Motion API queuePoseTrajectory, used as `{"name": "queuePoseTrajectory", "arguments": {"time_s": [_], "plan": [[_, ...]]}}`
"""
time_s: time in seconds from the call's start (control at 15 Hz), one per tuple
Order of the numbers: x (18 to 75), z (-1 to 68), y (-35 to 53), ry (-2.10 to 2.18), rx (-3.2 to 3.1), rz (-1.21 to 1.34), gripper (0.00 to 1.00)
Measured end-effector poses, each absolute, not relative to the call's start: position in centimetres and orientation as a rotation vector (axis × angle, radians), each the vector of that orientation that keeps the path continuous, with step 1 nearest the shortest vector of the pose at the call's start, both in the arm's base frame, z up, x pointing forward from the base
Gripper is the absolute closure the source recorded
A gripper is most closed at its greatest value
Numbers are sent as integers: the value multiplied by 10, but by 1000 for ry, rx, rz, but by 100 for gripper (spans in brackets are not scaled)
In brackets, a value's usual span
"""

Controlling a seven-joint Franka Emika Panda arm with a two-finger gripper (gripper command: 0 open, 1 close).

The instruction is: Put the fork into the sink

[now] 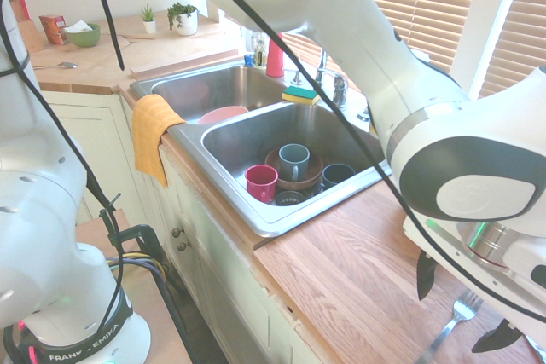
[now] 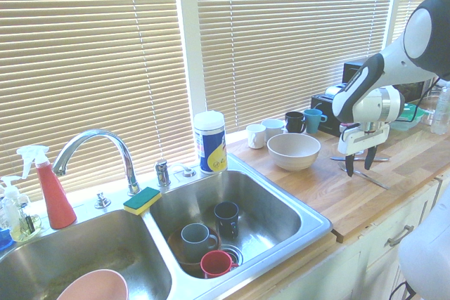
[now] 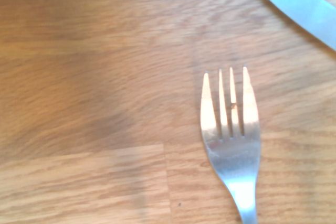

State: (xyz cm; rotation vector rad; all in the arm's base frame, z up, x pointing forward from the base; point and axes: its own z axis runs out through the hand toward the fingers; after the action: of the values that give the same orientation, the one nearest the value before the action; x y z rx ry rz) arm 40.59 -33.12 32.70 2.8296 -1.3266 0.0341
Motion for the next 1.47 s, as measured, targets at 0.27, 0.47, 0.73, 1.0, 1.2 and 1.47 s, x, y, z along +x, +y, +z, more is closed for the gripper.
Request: {"name": "queuePoseTrajectory", "arguments": {"time_s": [0.27,0.47,0.73,1.0,1.2,1.47], "plan": [[402,318,-339,-1304,2839,32,100],[400,318,-343,-1293,2847,46,100],[399,318,-345,-1290,2850,54,100],[403,320,-344,-1301,2843,92,100],[404,319,-342,-1302,2841,100,100],[403,323,-342,-1418,2794,101,100]]}}
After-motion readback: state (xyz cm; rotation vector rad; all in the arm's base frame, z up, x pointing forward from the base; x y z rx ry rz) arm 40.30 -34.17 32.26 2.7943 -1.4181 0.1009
